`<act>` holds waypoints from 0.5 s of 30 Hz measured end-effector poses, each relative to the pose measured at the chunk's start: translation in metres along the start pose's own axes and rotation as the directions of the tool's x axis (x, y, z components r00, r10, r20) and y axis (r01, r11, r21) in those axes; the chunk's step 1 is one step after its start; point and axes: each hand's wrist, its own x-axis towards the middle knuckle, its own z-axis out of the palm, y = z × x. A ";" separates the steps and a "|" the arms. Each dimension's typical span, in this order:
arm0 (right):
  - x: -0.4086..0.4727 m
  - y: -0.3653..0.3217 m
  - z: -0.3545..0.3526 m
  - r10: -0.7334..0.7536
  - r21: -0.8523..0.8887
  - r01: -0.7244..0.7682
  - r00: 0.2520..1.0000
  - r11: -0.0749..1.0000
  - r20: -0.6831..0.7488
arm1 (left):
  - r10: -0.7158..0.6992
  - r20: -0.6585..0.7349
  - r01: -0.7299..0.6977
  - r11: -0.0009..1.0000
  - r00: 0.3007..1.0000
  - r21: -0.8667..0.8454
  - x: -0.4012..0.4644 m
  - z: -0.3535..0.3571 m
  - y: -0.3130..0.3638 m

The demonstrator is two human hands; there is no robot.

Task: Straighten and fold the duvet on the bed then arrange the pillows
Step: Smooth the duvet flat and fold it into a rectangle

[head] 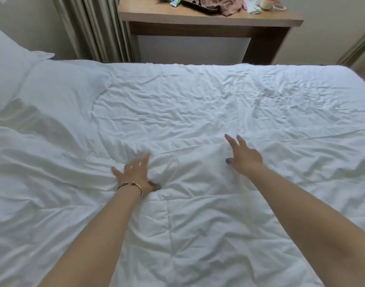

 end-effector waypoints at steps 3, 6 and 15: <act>0.024 0.023 0.040 0.016 -0.060 -0.013 0.998 0.998 0.057 | -0.073 -0.094 0.090 0.975 0.993 0.201 0.002 0.036 0.017; 0.023 0.035 0.074 0.052 0.104 -0.047 0.997 0.993 -0.050 | -0.101 -0.194 0.145 0.963 0.976 0.229 0.009 0.035 0.022; 0.061 0.081 -0.007 0.185 0.531 0.144 0.836 0.835 -0.516 | -0.051 -0.508 0.137 0.981 0.860 0.134 0.019 -0.079 0.043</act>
